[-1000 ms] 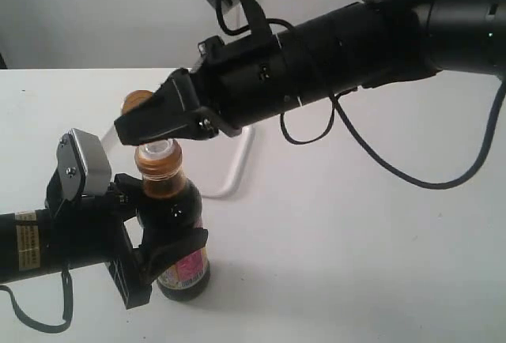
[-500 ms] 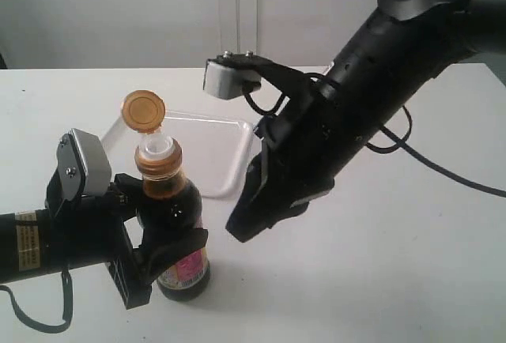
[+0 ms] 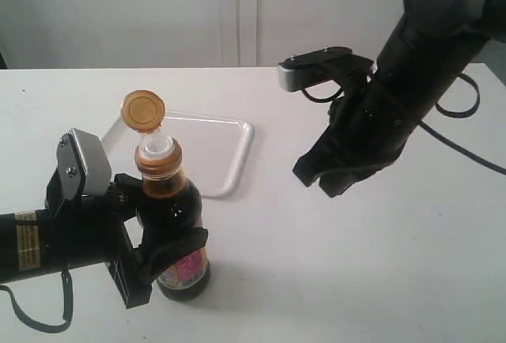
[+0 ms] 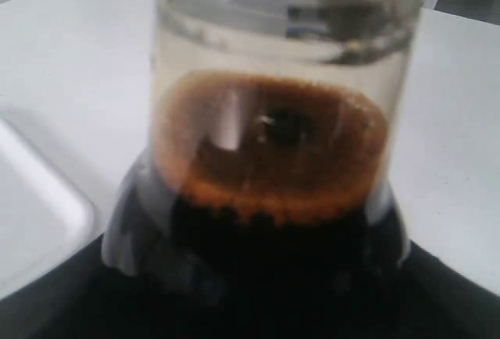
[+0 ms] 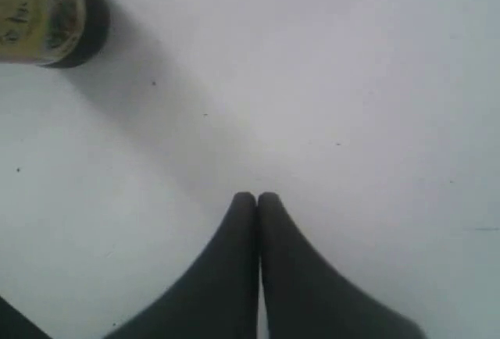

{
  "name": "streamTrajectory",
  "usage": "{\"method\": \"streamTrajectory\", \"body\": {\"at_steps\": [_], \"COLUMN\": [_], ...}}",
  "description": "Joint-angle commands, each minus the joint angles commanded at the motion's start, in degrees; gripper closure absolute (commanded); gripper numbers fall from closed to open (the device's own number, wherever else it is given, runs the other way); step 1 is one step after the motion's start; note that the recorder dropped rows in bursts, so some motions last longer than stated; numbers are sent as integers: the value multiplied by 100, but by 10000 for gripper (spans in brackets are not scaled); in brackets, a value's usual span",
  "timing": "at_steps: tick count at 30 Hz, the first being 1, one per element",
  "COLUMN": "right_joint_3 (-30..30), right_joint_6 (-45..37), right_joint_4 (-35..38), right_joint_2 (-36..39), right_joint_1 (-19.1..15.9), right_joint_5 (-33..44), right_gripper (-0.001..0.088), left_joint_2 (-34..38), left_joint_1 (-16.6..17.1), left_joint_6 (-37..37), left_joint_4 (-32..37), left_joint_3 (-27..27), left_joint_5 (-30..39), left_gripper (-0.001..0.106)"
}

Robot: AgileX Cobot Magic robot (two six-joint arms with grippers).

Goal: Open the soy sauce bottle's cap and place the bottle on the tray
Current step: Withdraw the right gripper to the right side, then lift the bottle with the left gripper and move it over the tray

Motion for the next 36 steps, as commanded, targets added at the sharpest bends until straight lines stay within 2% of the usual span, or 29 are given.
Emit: {"method": "streamTrajectory", "body": {"at_steps": [4, 9, 18, 29, 36], "right_joint_3": [258, 674, 1453, 2820, 3107], "right_joint_6": [380, 419, 419, 370, 436], "right_joint_4": [-93, -107, -154, -261, -223], "right_joint_2": [-70, -333, -990, -2081, -2160], "right_joint_1": [-460, -940, -1552, -1623, -1623], "right_joint_5": [-197, -757, -1666, -3780, -4070], "right_gripper": [868, 868, 868, 868, 868], "left_joint_2": [0, 0, 0, 0, -274], "left_joint_1": [0, 0, 0, 0, 0], "left_joint_6": [0, 0, 0, 0, -11], "left_joint_4": [0, -11, -19, -119, -204], "left_joint_3": [0, 0, 0, 0, 0], "left_joint_5": [-12, -41, -238, -371, -371], "left_gripper": [1053, 1053, 1053, 1053, 1053]}}
